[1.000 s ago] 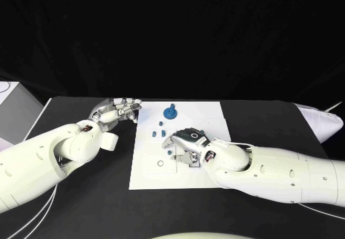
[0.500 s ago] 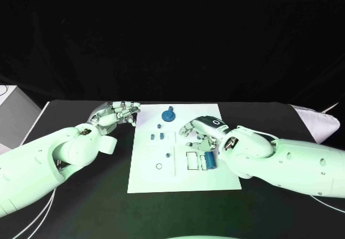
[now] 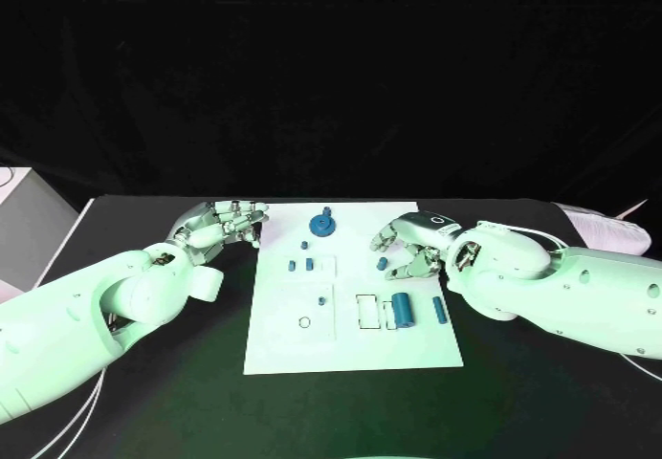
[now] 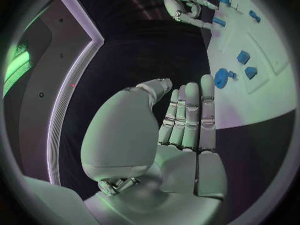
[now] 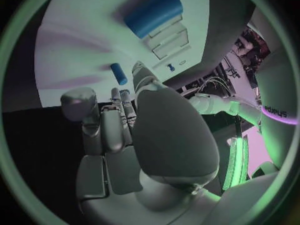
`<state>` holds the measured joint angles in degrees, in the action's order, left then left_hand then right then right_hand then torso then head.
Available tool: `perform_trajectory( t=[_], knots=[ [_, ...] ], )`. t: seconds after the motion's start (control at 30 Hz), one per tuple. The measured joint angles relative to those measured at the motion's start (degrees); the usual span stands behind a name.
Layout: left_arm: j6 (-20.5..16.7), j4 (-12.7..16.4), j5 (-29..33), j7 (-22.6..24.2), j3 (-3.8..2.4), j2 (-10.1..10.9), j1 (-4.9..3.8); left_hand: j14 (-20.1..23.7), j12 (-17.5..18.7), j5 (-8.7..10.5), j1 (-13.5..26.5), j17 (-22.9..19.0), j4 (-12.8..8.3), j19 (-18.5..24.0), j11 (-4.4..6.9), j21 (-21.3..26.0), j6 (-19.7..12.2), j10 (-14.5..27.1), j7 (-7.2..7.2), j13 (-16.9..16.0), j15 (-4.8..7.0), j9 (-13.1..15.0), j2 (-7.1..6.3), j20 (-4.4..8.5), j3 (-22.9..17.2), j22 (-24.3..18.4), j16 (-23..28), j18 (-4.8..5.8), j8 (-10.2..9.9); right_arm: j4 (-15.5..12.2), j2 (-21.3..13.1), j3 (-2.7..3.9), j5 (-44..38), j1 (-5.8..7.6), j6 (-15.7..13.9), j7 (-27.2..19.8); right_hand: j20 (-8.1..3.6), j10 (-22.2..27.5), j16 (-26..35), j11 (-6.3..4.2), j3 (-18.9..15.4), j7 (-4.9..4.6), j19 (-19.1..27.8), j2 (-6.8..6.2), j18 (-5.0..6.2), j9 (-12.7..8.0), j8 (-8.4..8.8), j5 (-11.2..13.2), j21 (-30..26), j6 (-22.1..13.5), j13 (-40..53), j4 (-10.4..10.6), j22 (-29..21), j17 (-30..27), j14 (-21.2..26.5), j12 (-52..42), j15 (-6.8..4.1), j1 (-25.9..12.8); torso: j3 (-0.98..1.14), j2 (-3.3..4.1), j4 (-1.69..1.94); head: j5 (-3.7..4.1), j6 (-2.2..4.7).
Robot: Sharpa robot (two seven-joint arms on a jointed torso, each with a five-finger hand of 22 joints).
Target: Assemble the parts on the task board
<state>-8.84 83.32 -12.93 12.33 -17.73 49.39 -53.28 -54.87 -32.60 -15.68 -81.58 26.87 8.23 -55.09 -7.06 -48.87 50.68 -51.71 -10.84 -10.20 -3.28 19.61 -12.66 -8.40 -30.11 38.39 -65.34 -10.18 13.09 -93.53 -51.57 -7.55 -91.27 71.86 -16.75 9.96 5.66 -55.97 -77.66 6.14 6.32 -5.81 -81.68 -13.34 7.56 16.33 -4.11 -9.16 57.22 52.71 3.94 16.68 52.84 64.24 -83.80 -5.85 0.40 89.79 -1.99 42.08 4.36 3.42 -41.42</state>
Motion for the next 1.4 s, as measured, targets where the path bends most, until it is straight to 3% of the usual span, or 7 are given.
perform_trajectory(
  t=[0.33, 0.43, 0.57, 0.8, 1.13, 1.27, 1.4],
  knots=[
    [0.04, 0.06, 0.00, 0.00, 0.00, 0.12, 0.05, 0.00, 0.00, 0.00, 0.00, 0.00, 0.00, 0.00, 0.00, 0.00, 0.00, 0.00, 0.00, 0.00, 0.00, -0.01, 0.00, 0.00, 0.00, 0.01, 0.00, 0.00, 0.00, 0.92, 0.73, -0.06, -3.07, 0.05, 3.02, 1.02, -0.12, -2.24, -0.33, -0.69, 0.28, -0.43, -0.11, 1.65, 0.00, 0.45, -0.90, 0.20, -0.21, 1.70, 0.49, -0.25, 0.47, 0.34, 0.00, -1.04, 0.00, 1.21, -0.13, 0.04, 0.10, 0.11, -0.19],
    [0.04, 0.08, 0.00, 0.00, 0.00, 0.19, 0.05, 0.00, 0.00, 0.00, 0.00, -0.05, 0.00, 0.00, 0.00, 0.00, 0.20, 0.00, 0.20, -0.01, 0.00, 0.04, 0.00, 0.00, 0.00, 0.00, 0.00, 0.00, 0.00, 1.07, 1.11, -0.09, -3.83, -0.02, 3.36, 1.38, -0.31, -3.73, -0.66, -0.98, 2.10, -0.76, -0.30, 1.98, 0.00, 0.58, -1.34, 0.35, 0.09, 2.80, 0.59, -0.35, 0.88, 0.62, -0.03, -1.58, -0.03, 1.53, -0.13, 0.06, 0.09, 0.04, -0.28],
    [0.05, 0.13, 0.00, 0.00, 0.00, 0.29, 0.05, 0.00, 0.00, 0.00, 0.00, -0.09, 0.00, 0.00, 0.00, 0.00, 0.21, 0.00, 0.21, -0.01, 0.00, 0.07, 0.00, 0.00, 0.00, -0.03, 0.00, 0.00, 0.00, 1.31, 1.43, -0.12, -4.57, -0.12, 3.39, 1.86, -0.61, -5.71, -0.89, -1.37, 6.04, -1.85, -0.60, 3.77, 0.00, 0.80, -2.29, 0.84, 0.33, 5.33, 0.59, -0.13, 1.46, 0.95, -0.33, -1.94, -0.33, 0.57, -0.13, 0.05, 0.08, 0.02, -0.35],
    [0.07, 0.21, 0.00, -0.03, 0.00, 0.41, 0.05, 0.00, 0.00, 0.00, 0.00, -0.14, 0.16, 0.01, 0.00, 0.00, 0.21, 0.00, 0.21, -0.01, 0.00, 0.13, 0.00, 0.00, 0.16, -0.06, 0.22, 0.00, 0.00, 1.45, 1.99, -0.10, -4.88, -0.20, 3.02, 2.30, -0.83, -8.40, -1.23, -1.54, 11.12, -1.81, -0.82, 2.82, 0.00, 1.02, -2.96, 1.21, 1.01, 7.23, 0.44, -0.16, 2.39, 1.40, -0.12, -1.36, -0.54, -1.56, -0.13, 0.04, 0.01, 0.02, -0.38],
    [0.09, 0.28, 0.00, -0.08, 0.00, 0.51, 0.06, 0.00, 0.00, 0.00, 0.00, -0.14, 0.16, 0.01, 0.00, 0.00, 0.21, 0.00, 0.20, -0.01, 0.00, 0.12, 0.00, 0.00, 0.16, -0.11, 0.22, 0.00, 0.00, 1.52, 2.26, -0.10, -4.90, -0.39, 2.42, 2.83, -1.03, -10.06, -1.51, -1.78, 14.30, -1.57, -1.02, 2.41, 0.00, 1.16, -3.42, 1.67, 1.68, 8.39, 0.53, -0.49, 3.15, 1.56, -0.32, -1.07, -0.75, -1.97, -0.10, 0.02, 0.03, 0.15, -0.49],
    [0.10, 0.29, 0.00, -0.10, 0.00, 0.53, 0.06, 0.00, 0.00, 0.00, 0.00, -0.14, 0.16, 0.01, 0.00, 0.00, 0.21, 0.00, 0.20, -0.01, 0.00, 0.12, 0.00, 0.00, 0.16, -0.11, 0.22, 0.00, 0.00, 1.52, 2.35, -0.13, -5.05, -0.48, 1.99, 3.02, -1.25, -12.24, -1.83, -2.13, 18.01, -1.29, -1.24, 2.41, 0.00, 1.69, -4.21, 2.96, 2.69, 9.86, 0.66, -1.50, 4.37, 2.06, -0.16, -0.79, -1.42, -1.96, -0.07, 0.02, 0.02, 0.08, -0.57],
    [0.11, 0.29, 0.00, -0.12, 0.00, 0.53, 0.06, 0.00, 0.00, 0.00, 0.00, -0.13, 0.16, 0.01, 0.00, 0.00, 0.21, 0.00, 0.21, -0.01, 0.00, 0.12, 0.00, 0.00, 0.16, -0.11, 0.22, 0.00, 0.00, 1.32, 2.42, -0.14, -5.25, -0.55, 1.11, 3.08, -1.76, -13.28, -1.89, -1.35, 21.83, -0.92, -1.74, 2.41, -0.90, 2.52, -5.42, 3.41, 4.16, 11.19, 0.80, -3.43, 6.10, 2.36, -0.14, -0.44, -1.99, -1.94, -0.07, -0.01, 0.00, 0.07, -0.57]
  ],
)
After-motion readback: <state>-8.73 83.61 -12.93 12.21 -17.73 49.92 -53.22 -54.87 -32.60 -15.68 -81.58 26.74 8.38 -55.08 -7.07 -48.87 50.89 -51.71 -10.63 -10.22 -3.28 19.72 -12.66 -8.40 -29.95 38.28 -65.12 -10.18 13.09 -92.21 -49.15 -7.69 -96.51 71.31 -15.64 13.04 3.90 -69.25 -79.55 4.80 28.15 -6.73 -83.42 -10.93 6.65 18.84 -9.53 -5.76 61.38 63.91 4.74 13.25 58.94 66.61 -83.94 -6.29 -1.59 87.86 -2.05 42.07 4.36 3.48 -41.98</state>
